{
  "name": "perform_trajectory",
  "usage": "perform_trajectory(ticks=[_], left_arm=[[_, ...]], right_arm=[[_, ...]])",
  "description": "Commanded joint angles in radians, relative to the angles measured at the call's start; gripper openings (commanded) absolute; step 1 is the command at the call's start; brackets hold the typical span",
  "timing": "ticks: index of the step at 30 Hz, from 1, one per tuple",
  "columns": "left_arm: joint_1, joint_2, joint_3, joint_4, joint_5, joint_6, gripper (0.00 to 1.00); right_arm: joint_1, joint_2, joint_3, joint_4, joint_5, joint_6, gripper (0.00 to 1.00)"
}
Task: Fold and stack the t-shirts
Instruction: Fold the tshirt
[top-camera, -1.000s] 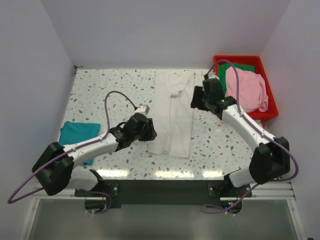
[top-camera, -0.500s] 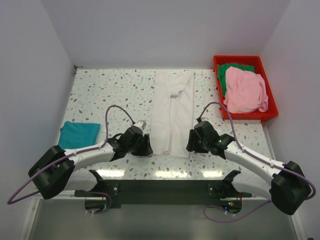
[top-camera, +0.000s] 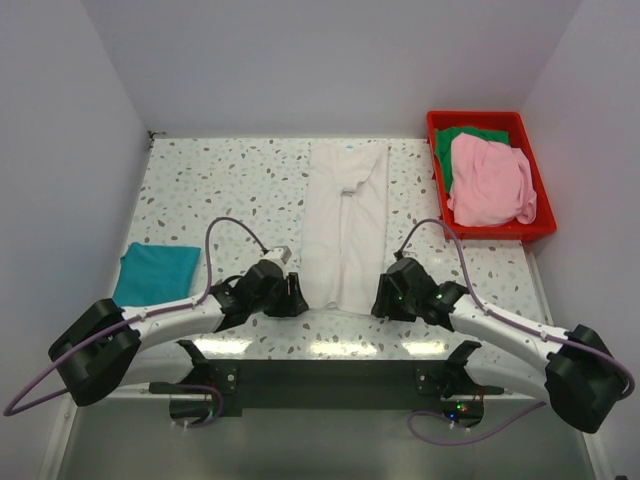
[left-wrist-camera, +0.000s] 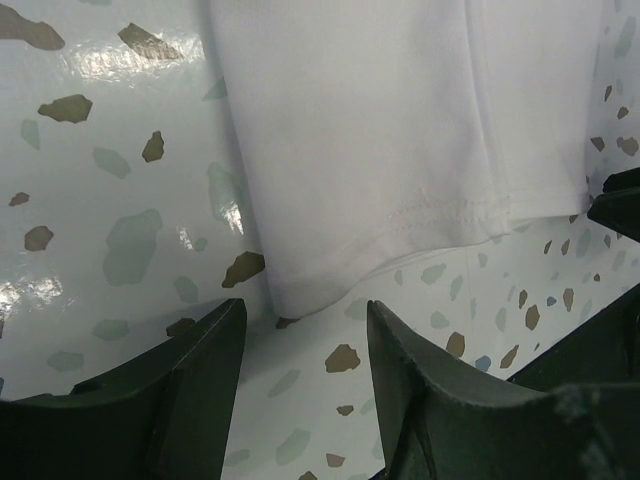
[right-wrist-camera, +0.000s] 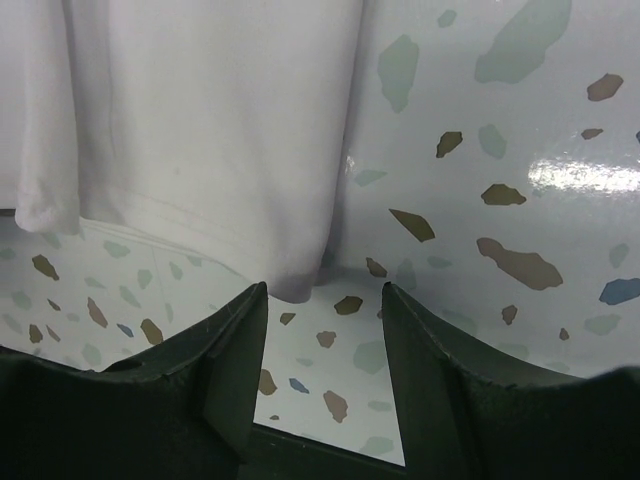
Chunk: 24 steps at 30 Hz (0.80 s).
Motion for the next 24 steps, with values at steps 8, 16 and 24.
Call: perform_trajectory(ticks=[8, 16, 24], left_arm=[[-0.002, 0.058, 0.012, 0.021, -0.078, -0.028, 0.54], [-0.011, 0.118, 0.027, 0.012, -0.075, -0.022, 0.37], [-0.096, 0.121, -0.021, 0.012, -0.085, -0.082, 0.08]], right_arm=[[0.03, 0.059, 0.003, 0.114, -0.008, 0.038, 0.53], [0.042, 0.059, -0.028, 0.113, 0.013, 0.052, 0.35], [0.044, -0.033, -0.087, 0.047, 0.038, 0.054, 0.03]])
